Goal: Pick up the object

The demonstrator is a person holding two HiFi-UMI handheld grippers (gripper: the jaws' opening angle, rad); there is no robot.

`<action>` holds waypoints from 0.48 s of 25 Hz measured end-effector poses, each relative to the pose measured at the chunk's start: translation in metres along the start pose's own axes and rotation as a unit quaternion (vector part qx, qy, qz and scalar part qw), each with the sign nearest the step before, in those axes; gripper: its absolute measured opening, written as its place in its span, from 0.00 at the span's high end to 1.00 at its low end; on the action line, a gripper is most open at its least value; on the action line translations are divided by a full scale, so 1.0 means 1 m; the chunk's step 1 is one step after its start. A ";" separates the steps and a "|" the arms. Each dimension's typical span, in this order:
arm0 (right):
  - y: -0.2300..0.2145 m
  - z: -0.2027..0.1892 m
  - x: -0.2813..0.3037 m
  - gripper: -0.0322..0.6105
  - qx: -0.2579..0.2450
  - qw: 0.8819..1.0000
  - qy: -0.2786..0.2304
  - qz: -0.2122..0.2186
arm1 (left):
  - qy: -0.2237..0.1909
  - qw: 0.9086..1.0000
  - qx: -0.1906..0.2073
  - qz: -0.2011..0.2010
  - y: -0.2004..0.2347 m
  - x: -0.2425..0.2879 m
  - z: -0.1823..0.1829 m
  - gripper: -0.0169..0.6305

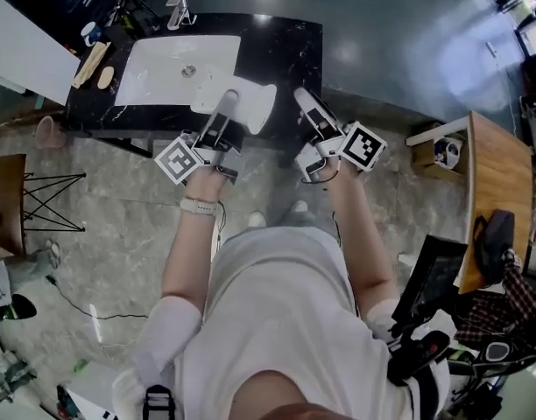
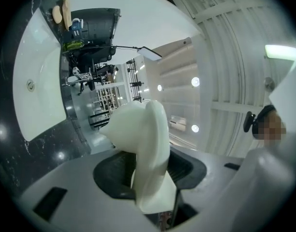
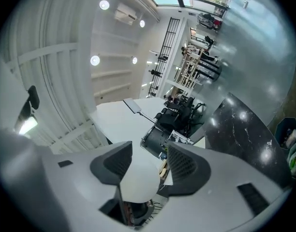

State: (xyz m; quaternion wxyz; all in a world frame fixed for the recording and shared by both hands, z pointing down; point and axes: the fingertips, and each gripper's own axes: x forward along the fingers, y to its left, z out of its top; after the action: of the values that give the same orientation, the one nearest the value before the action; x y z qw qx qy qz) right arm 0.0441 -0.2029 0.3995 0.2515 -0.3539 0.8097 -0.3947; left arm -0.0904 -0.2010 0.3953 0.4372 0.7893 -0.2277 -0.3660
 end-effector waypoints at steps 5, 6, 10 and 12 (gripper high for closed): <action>0.012 -0.010 -0.020 0.58 -0.021 1.000 -0.006 0.003 | -0.007 1.000 -0.024 -0.005 -0.007 -0.019 -0.015 0.70; 0.011 -0.012 -0.024 0.58 -0.024 1.000 -0.006 0.000 | -0.007 1.000 -0.029 -0.006 -0.006 -0.021 -0.018 0.70; 0.006 -0.017 -0.040 0.58 -0.011 1.000 -0.017 -0.012 | 0.015 1.000 -0.027 -0.003 -0.004 -0.024 -0.032 0.70; 0.006 -0.015 -0.046 0.58 -0.009 1.000 -0.023 -0.012 | 0.020 0.999 -0.030 -0.004 -0.006 -0.024 -0.037 0.70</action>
State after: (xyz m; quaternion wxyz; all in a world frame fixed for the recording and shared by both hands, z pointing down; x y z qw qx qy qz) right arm 0.0601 -0.1580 0.4093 0.2619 -0.3751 0.8028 -0.3823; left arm -0.0761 -0.1625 0.4125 0.4638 0.7837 -0.2046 -0.3589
